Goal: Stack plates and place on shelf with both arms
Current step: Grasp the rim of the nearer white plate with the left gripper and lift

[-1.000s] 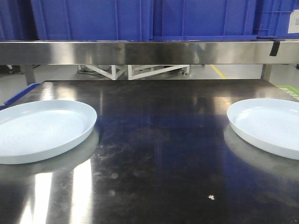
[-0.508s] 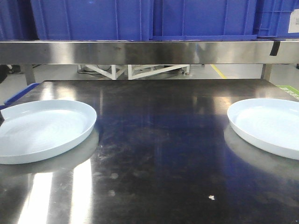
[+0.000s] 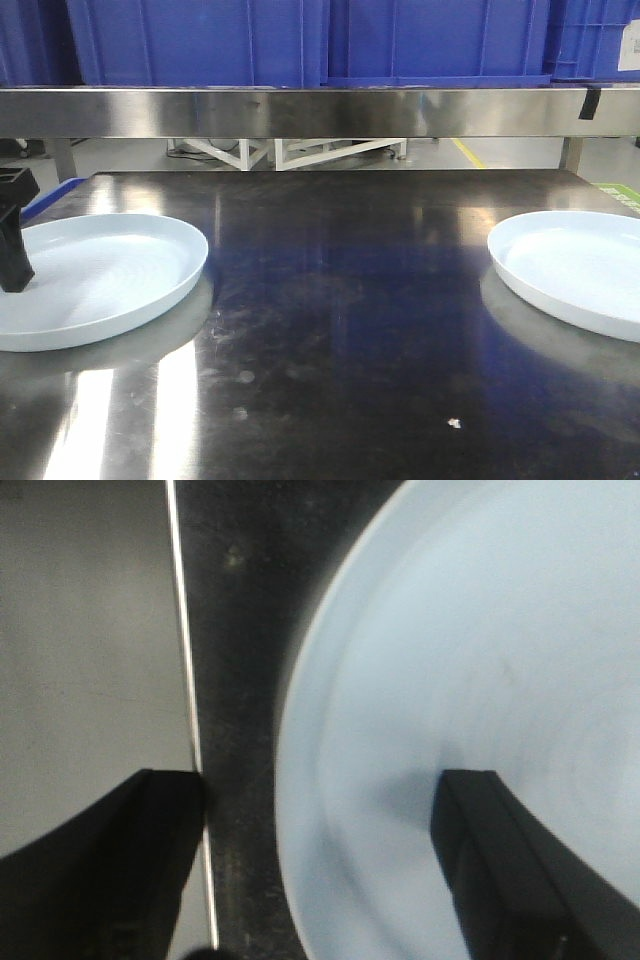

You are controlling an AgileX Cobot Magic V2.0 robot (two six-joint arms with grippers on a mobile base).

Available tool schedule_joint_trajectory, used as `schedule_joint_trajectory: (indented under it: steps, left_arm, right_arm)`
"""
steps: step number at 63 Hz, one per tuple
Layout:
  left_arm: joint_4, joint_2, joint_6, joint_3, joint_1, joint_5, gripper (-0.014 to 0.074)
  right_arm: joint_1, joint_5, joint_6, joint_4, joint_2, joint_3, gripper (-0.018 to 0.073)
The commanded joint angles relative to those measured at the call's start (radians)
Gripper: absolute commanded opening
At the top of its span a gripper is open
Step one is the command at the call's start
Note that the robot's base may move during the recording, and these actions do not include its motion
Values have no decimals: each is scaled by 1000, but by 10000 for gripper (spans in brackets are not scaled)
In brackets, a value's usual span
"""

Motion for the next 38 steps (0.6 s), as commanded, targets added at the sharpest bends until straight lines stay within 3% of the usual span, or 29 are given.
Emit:
schedule_joint_trajectory:
  steps: [1,16,38]
  left_arm:
    - [-25,-29,1,-27,-12,-30,430]
    - [9,-29,1,-27,-12,-21,216]
    - [9,-29,1,-27,-12,-8,160]
  right_arm:
    - [-6,-86,-3,-10,-21,-16,50]
    - [-6,-86,-3,-10,-21,-16,50]
    - [-6,-86,-3,-10,-21,-16,50]
